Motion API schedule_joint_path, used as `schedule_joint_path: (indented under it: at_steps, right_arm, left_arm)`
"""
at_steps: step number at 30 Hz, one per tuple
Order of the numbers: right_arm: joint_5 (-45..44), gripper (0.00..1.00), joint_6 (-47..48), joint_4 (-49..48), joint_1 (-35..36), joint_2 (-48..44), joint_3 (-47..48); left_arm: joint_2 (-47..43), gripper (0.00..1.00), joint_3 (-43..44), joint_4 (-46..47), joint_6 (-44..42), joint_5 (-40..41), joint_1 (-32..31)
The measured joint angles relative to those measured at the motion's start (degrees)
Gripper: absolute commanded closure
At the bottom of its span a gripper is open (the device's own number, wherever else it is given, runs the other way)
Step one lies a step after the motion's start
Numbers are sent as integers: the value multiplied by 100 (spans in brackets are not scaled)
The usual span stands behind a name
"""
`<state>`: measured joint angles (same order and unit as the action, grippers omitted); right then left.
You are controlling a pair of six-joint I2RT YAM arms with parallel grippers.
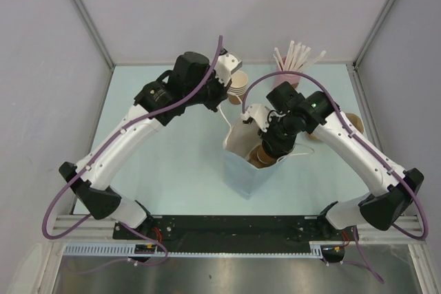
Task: Pack the takeout coffee
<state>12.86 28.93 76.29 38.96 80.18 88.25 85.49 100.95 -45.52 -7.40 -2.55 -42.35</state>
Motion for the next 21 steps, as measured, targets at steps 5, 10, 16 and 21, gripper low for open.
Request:
schedule_joint_path:
  at_steps: [5,10,16,21]
  right_arm:
    - [24,100,103,0,-83,94,-35]
    - [74,100,184,-2,-195,192,-125]
    - [136,100,264,-4,-234,264,-188]
    - [160,100,282,-22,-236,264,-273]
  left_arm:
    - [0,100,-2,4,2,164,0]
    - [0,100,-35,17,7,254,0]
    - [0,100,-83,31,7,350,0]
    - [0,100,-85,42,13,476,0]
